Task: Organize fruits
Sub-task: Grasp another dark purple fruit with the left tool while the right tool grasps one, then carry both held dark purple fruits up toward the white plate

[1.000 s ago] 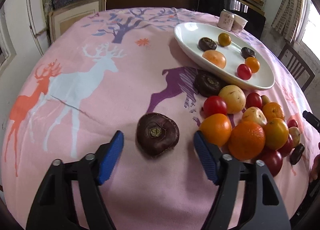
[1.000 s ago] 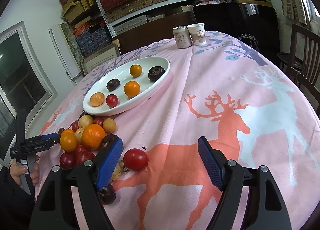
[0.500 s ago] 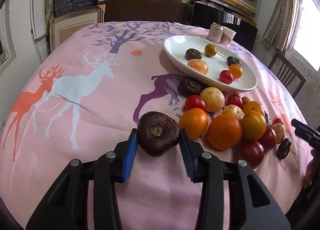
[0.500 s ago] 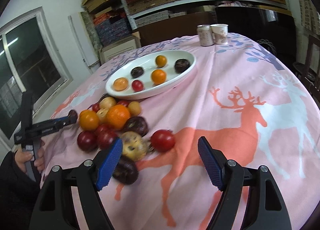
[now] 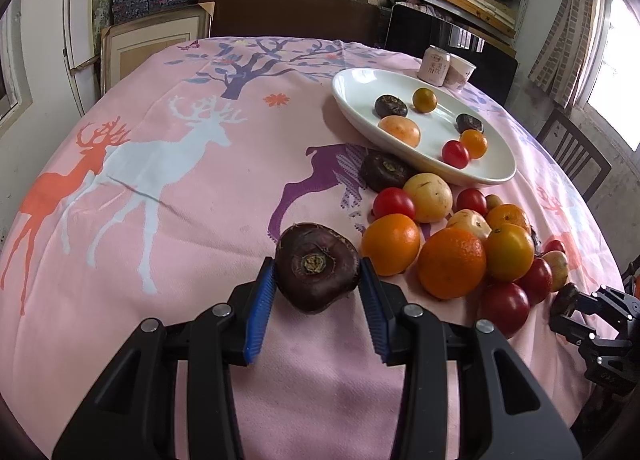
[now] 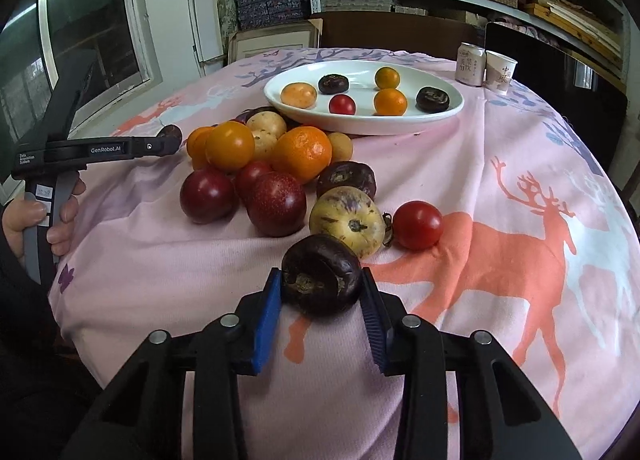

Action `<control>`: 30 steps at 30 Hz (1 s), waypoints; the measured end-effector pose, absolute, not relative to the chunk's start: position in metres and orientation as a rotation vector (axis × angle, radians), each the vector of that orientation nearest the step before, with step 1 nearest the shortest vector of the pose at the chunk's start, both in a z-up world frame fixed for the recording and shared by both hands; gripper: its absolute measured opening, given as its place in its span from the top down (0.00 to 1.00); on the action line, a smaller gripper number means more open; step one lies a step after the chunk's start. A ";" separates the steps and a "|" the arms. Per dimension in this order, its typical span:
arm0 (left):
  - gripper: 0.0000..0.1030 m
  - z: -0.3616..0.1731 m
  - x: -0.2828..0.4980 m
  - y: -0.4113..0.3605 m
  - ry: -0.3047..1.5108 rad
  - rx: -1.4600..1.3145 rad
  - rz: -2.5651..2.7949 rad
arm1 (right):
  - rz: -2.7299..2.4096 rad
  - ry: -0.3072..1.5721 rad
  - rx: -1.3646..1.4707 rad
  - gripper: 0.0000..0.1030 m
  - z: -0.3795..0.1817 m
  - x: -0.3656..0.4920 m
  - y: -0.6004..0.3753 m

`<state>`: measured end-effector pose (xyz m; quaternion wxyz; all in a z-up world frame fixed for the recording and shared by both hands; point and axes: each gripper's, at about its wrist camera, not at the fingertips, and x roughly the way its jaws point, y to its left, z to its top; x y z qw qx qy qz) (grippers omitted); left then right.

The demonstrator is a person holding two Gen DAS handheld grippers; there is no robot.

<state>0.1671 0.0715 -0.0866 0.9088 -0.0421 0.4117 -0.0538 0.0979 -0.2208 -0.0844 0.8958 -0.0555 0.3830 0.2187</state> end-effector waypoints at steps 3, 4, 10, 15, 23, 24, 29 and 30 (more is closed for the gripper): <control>0.60 -0.087 0.167 0.071 0.850 -0.088 -0.112 | 0.443 0.796 -0.083 0.62 -0.084 0.098 -0.227; 0.60 -0.087 0.167 0.071 0.849 -0.088 -0.113 | 0.445 0.799 -0.075 0.62 -0.084 0.099 -0.229; 0.60 -0.087 0.168 0.071 0.848 -0.090 -0.113 | 0.454 0.786 -0.063 0.62 -0.082 0.098 -0.229; 0.60 -0.087 0.168 0.071 0.849 -0.090 -0.113 | 0.457 0.784 -0.049 0.62 -0.081 0.099 -0.231; 0.60 -0.087 0.168 0.071 0.849 -0.091 -0.113 | 0.461 0.785 -0.042 0.62 -0.080 0.099 -0.232; 0.60 -0.087 0.168 0.071 0.848 -0.090 -0.113 | 0.461 0.784 -0.042 0.62 -0.079 0.099 -0.232; 0.60 -0.087 0.168 0.072 0.848 -0.092 -0.112 | 0.462 0.779 -0.037 0.62 -0.077 0.097 -0.232; 0.60 -0.087 0.168 0.072 0.848 -0.092 -0.112 | 0.462 0.778 -0.033 0.62 -0.077 0.097 -0.233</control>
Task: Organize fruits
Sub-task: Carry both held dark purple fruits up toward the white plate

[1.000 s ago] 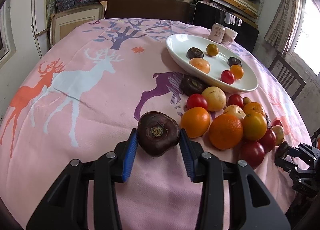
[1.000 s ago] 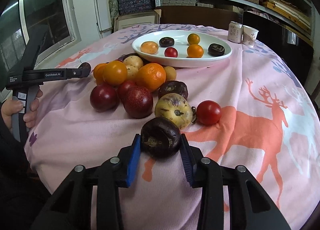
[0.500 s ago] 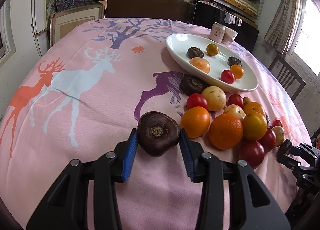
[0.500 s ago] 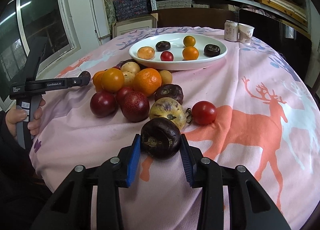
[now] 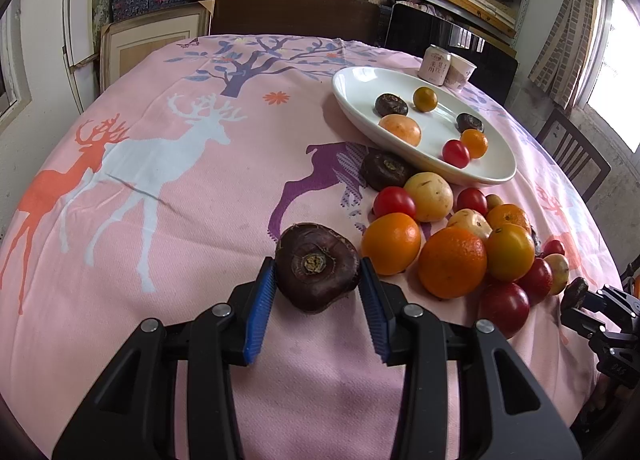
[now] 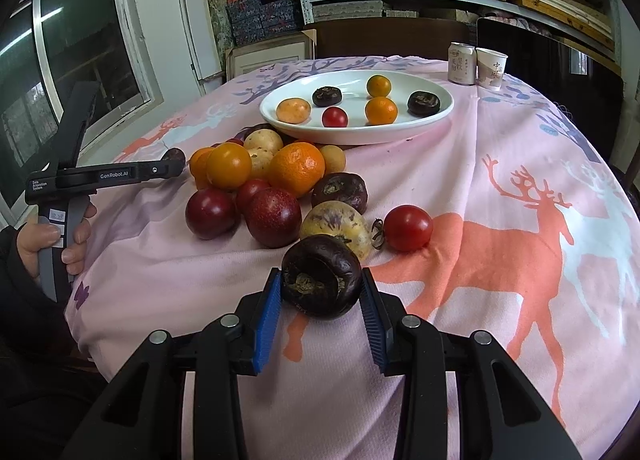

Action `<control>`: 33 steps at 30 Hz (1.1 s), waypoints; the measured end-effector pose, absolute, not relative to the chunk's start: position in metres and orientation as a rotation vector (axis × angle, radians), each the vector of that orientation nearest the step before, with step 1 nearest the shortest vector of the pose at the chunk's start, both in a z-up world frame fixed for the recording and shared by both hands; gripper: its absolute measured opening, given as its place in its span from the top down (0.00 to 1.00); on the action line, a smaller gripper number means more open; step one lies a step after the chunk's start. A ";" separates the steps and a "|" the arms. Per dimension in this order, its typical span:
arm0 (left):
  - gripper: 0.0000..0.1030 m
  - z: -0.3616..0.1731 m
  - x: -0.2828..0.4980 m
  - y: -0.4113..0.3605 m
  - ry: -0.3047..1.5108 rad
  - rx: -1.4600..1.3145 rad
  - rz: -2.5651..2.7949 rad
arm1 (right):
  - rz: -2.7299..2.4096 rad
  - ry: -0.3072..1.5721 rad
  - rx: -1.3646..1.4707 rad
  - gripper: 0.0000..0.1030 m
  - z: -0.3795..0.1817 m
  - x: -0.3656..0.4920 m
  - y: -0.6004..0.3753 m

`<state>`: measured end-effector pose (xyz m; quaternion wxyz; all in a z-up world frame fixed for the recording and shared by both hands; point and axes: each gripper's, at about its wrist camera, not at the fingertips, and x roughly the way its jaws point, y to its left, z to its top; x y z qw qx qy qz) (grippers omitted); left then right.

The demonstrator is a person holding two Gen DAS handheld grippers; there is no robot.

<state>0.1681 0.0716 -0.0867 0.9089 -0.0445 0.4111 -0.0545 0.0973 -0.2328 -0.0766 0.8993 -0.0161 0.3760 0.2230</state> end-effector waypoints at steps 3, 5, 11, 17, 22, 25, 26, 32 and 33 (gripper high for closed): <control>0.60 -0.088 0.168 0.072 0.845 -0.096 -0.111 | 0.460 0.774 -0.023 0.62 -0.075 0.096 -0.235; 0.60 -0.088 0.167 0.072 0.841 -0.099 -0.109 | 0.458 0.773 -0.016 0.62 -0.073 0.097 -0.237; 0.60 -0.086 0.163 0.075 0.821 -0.121 -0.114 | 0.449 0.761 0.026 0.62 -0.068 0.098 -0.247; 0.60 -0.076 0.157 0.080 0.791 -0.146 -0.125 | 0.433 0.724 0.060 0.62 -0.050 0.105 -0.266; 0.60 -0.054 0.165 0.072 0.778 -0.154 -0.166 | 0.418 0.673 0.090 0.62 -0.023 0.128 -0.281; 0.60 -0.035 0.181 0.057 0.754 -0.123 -0.187 | 0.430 0.646 0.098 0.62 -0.004 0.152 -0.283; 0.60 -0.030 0.188 0.052 0.751 -0.120 -0.196 | 0.435 0.640 0.100 0.62 0.001 0.164 -0.281; 0.60 -0.018 0.252 0.017 0.748 -0.086 -0.209 | 0.459 0.653 0.131 0.62 0.012 0.239 -0.262; 0.60 -0.019 0.263 0.012 0.753 -0.081 -0.204 | 0.455 0.656 0.130 0.62 0.011 0.252 -0.257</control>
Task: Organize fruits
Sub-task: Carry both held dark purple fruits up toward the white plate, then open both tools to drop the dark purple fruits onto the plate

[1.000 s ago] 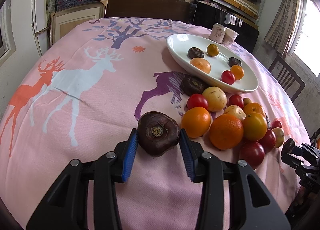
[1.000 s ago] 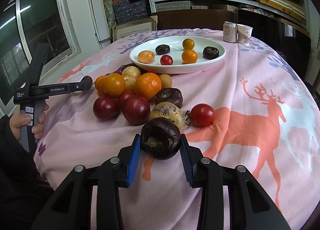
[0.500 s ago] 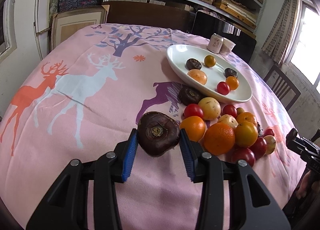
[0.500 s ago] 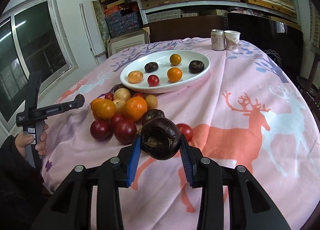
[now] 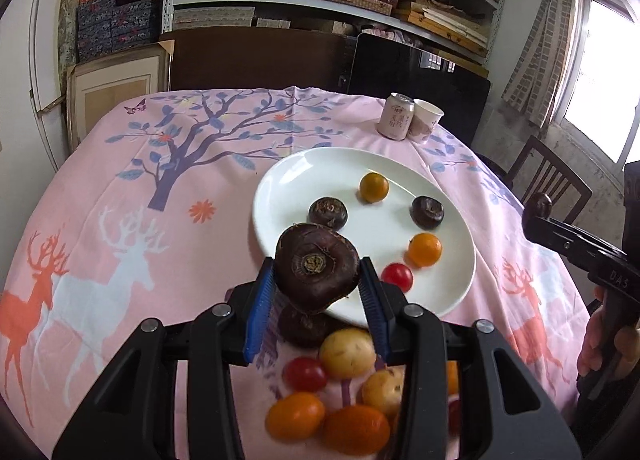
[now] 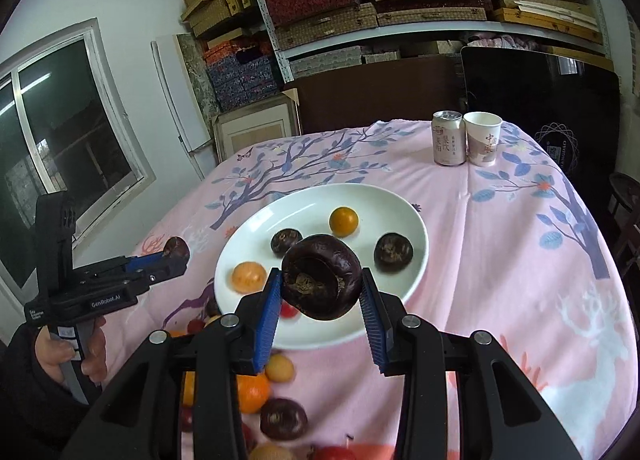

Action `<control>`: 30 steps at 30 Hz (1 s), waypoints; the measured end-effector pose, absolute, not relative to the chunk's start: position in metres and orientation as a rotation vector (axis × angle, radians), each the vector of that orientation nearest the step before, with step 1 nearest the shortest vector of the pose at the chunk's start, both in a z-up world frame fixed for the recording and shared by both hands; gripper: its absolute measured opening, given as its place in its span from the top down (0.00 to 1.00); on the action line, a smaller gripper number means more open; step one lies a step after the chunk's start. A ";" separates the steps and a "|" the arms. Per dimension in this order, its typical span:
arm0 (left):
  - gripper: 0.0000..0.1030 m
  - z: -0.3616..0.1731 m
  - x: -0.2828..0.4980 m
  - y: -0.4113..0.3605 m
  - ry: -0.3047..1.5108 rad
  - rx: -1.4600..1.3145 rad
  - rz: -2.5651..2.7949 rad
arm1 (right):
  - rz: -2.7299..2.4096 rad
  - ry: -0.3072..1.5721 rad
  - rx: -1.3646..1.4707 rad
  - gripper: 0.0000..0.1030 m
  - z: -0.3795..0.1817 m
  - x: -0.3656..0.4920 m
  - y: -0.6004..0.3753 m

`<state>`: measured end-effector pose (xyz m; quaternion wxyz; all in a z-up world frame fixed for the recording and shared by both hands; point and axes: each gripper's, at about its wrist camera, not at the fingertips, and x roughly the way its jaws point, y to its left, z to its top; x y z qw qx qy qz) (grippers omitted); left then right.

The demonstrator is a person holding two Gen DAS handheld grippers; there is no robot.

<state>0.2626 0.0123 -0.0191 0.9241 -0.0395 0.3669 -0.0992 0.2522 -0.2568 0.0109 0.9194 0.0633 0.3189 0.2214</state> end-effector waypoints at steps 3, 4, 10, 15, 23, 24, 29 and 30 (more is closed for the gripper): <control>0.60 -0.025 0.295 -0.003 0.772 -0.049 -0.193 | 0.455 0.693 0.139 0.61 0.004 0.293 -0.241; 0.59 -0.029 0.305 -0.006 0.781 -0.042 -0.187 | 0.468 0.707 0.143 0.61 0.000 0.304 -0.235; 0.36 -0.041 0.322 0.002 0.799 -0.090 -0.158 | 0.476 0.715 0.156 0.41 -0.017 0.312 -0.226; 0.32 -0.038 0.277 0.004 0.783 -0.079 -0.197 | 0.476 0.691 0.202 0.41 -0.024 0.274 -0.253; 0.27 -0.046 0.183 0.000 0.775 0.026 -0.252 | 0.419 0.683 0.316 0.37 -0.046 0.224 -0.300; 0.27 -0.047 0.173 0.000 0.775 0.039 -0.254 | 0.415 0.683 0.321 0.37 -0.050 0.220 -0.303; 0.27 -0.057 0.131 -0.005 0.790 0.092 -0.271 | 0.396 0.696 0.351 0.36 -0.060 0.208 -0.313; 0.27 -0.060 0.126 -0.007 0.795 0.092 -0.277 | 0.388 0.692 0.355 0.36 -0.060 0.207 -0.314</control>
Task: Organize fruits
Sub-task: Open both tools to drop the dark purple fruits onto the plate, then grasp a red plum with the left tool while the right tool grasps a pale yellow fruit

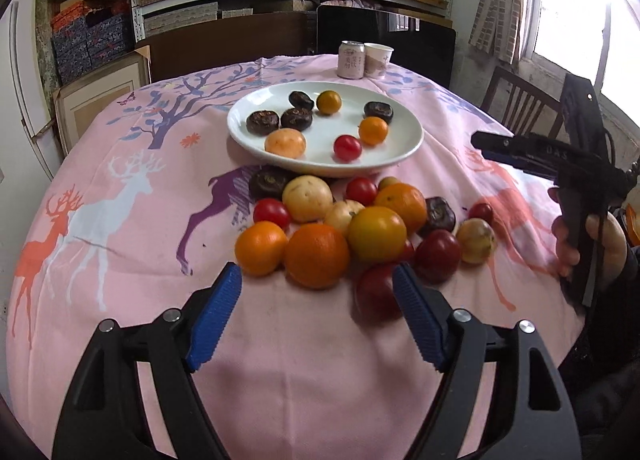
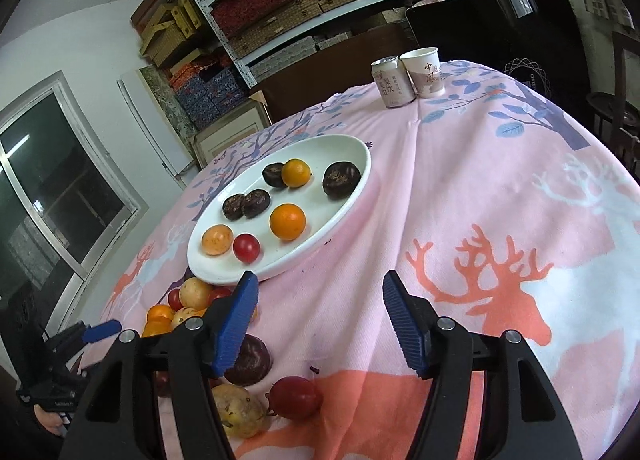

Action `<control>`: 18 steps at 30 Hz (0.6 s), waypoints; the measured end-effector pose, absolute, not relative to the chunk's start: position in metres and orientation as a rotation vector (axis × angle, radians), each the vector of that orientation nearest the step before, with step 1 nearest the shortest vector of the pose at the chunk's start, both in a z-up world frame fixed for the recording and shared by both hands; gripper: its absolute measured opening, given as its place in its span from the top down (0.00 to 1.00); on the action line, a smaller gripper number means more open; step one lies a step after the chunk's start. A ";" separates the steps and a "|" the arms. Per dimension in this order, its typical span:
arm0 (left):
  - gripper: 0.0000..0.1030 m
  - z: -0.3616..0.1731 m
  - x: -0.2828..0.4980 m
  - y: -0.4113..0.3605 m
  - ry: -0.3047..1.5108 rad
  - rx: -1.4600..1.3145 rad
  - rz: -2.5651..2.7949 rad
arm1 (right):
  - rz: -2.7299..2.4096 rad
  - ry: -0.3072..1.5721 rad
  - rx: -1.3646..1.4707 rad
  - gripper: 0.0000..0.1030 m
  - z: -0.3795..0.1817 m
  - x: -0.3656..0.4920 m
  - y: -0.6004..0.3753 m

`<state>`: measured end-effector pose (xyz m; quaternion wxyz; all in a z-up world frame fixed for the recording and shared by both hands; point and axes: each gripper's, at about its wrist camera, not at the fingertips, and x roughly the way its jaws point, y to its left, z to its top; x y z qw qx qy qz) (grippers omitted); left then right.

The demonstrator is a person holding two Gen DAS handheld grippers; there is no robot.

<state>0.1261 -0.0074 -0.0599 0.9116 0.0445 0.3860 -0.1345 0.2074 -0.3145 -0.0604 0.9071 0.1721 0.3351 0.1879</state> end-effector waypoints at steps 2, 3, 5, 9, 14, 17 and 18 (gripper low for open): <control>0.27 -0.067 0.118 -0.017 0.801 0.121 -0.280 | 0.378 0.695 0.357 0.36 -0.062 0.206 -0.316; 0.27 -0.069 0.116 -0.022 0.801 0.141 -0.278 | 0.375 0.692 0.357 0.36 -0.062 0.205 -0.316; 0.34 -0.076 0.114 -0.031 0.811 0.160 -0.284 | 0.373 0.692 0.356 0.36 -0.062 0.203 -0.317; 0.53 -0.086 0.121 -0.044 0.855 0.154 -0.312 | 0.372 0.695 0.367 0.36 -0.063 0.199 -0.320; 0.61 -0.093 0.129 -0.057 0.863 0.162 -0.307 | 0.386 0.705 0.357 0.36 -0.064 0.193 -0.319; 0.61 -0.095 0.131 -0.055 0.859 0.142 -0.306 | 0.407 0.708 0.337 0.36 -0.064 0.186 -0.315; 0.62 -0.094 0.130 -0.053 0.857 0.130 -0.310 | 0.419 0.701 0.326 0.36 -0.063 0.182 -0.313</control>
